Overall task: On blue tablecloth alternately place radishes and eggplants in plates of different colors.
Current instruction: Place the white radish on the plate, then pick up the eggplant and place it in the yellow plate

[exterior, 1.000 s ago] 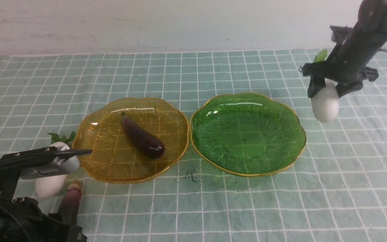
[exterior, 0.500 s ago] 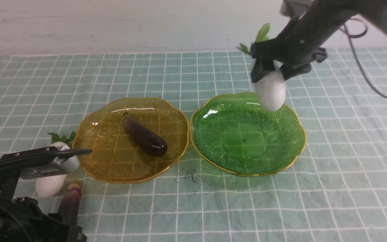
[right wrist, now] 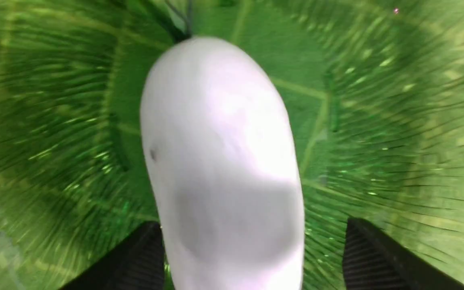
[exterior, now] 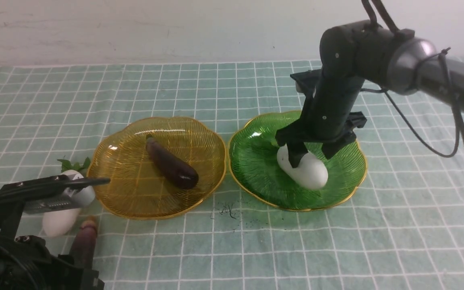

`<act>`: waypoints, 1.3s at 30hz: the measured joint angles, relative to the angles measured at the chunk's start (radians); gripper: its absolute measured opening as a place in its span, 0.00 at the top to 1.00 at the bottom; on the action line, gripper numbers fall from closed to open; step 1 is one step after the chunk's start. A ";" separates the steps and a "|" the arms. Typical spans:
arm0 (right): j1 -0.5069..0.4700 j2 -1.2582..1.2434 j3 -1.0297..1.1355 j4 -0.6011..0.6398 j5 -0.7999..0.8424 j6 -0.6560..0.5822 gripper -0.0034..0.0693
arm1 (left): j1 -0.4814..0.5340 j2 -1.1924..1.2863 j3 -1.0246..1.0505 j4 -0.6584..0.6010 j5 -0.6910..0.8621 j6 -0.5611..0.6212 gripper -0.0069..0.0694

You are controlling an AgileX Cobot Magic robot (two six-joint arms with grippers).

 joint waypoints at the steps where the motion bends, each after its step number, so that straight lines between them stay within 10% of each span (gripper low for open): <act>1: 0.000 -0.004 0.000 0.000 -0.001 0.007 0.21 | 0.000 0.000 0.000 0.000 0.000 0.000 0.69; 19: 0.000 -0.525 0.499 0.162 -0.007 -0.035 0.20 | 0.000 0.062 0.000 0.393 -0.103 -0.328 0.43; 39: 0.000 -0.642 0.802 0.135 -0.017 -0.036 0.20 | 0.000 0.483 -0.008 0.421 -0.276 -0.346 0.43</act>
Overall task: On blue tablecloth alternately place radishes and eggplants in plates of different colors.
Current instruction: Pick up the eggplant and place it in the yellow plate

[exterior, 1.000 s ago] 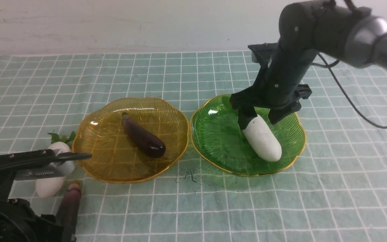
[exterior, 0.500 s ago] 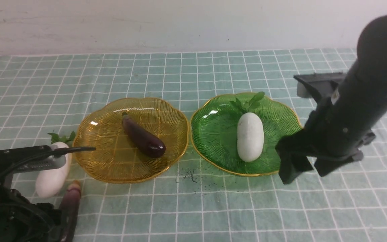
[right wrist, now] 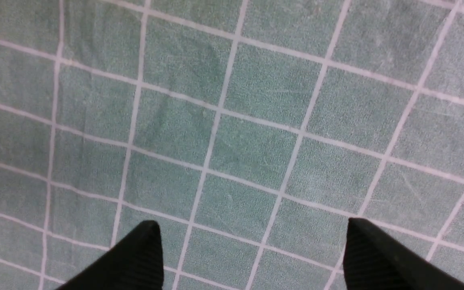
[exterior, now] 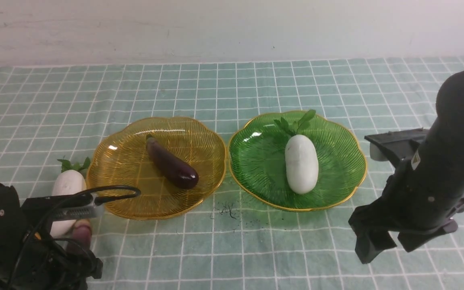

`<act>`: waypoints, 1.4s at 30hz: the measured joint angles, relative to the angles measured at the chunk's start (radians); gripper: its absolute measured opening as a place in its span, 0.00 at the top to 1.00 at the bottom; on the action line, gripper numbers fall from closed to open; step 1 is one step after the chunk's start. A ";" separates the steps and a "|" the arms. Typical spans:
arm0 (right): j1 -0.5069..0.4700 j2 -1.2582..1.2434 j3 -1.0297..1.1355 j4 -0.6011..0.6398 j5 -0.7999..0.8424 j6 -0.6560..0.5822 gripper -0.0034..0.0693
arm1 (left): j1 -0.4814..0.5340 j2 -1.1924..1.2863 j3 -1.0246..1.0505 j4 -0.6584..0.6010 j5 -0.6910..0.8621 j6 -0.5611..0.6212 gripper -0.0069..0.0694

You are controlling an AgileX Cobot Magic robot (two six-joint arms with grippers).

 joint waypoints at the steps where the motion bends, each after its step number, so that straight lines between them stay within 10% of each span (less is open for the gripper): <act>1: 0.000 0.000 0.000 0.000 0.000 0.000 0.20 | 0.000 -0.004 -0.001 0.005 0.005 -0.001 0.43; 14: 0.000 0.000 0.000 -0.001 0.000 -0.025 0.20 | 0.000 -0.268 -0.228 0.100 0.391 -0.075 0.43; 31: 0.000 -0.082 0.103 0.001 -0.004 -0.051 0.23 | 0.000 0.117 -0.520 -0.204 0.152 0.054 0.42; 42: 0.000 -0.196 0.205 -0.003 -0.005 -0.064 0.24 | 0.000 0.270 -0.685 -0.186 0.186 0.089 0.18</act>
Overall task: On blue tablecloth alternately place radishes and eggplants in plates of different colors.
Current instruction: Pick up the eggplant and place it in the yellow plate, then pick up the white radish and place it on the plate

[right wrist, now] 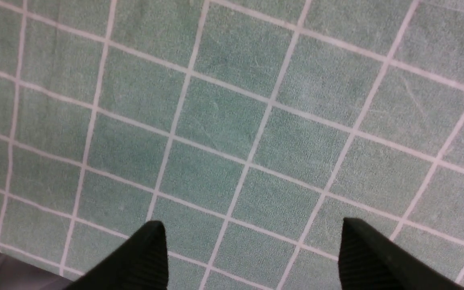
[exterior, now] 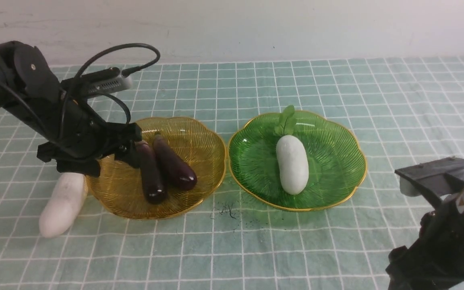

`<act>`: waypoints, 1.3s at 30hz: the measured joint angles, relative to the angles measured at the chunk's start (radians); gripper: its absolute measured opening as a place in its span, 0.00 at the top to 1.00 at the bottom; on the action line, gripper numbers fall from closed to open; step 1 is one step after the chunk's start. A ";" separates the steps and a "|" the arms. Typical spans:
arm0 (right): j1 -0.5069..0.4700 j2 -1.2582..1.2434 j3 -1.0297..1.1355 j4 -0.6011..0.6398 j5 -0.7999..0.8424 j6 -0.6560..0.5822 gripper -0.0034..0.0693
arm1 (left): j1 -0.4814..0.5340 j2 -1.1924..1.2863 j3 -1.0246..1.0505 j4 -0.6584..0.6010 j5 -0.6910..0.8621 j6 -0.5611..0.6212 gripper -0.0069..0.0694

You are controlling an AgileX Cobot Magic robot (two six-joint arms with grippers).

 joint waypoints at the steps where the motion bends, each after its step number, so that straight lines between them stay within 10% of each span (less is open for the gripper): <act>1: 0.000 -0.001 0.001 0.000 0.000 -0.003 0.24 | 0.000 0.000 -0.015 0.011 0.022 0.002 0.17; 12: 0.000 -0.005 0.002 -0.003 0.000 -0.024 0.24 | 0.021 0.008 -0.102 0.457 0.340 -0.159 0.17; 39: 0.000 -0.005 0.002 -0.004 0.000 -0.065 0.24 | 0.038 0.269 -0.067 0.487 0.281 -0.212 0.28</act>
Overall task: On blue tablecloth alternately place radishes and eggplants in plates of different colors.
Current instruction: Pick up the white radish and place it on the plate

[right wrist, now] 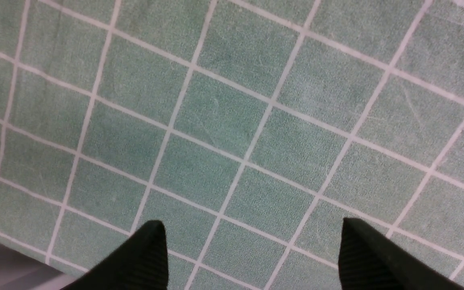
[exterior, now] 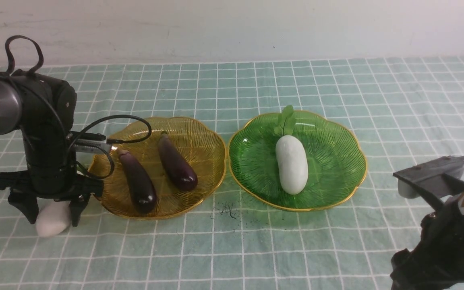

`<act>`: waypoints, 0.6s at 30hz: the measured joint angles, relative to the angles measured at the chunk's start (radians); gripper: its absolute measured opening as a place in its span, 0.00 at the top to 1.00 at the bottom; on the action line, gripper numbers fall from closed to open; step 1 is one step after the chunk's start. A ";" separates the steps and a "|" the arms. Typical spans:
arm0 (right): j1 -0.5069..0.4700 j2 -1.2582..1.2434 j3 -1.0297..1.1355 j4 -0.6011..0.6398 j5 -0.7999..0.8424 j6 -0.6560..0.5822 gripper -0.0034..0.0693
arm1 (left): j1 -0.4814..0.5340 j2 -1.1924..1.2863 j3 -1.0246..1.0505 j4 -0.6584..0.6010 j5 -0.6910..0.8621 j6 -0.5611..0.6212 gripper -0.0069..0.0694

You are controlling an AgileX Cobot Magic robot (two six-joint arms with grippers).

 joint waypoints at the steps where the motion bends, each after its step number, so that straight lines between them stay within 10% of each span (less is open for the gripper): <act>1: 0.000 0.000 0.000 0.000 0.000 0.000 0.24 | 0.000 0.000 0.000 0.006 0.002 -0.001 0.31; 18: 0.000 0.000 0.000 -0.007 0.000 0.000 0.24 | 0.019 -0.247 -0.028 0.064 0.057 -0.009 0.35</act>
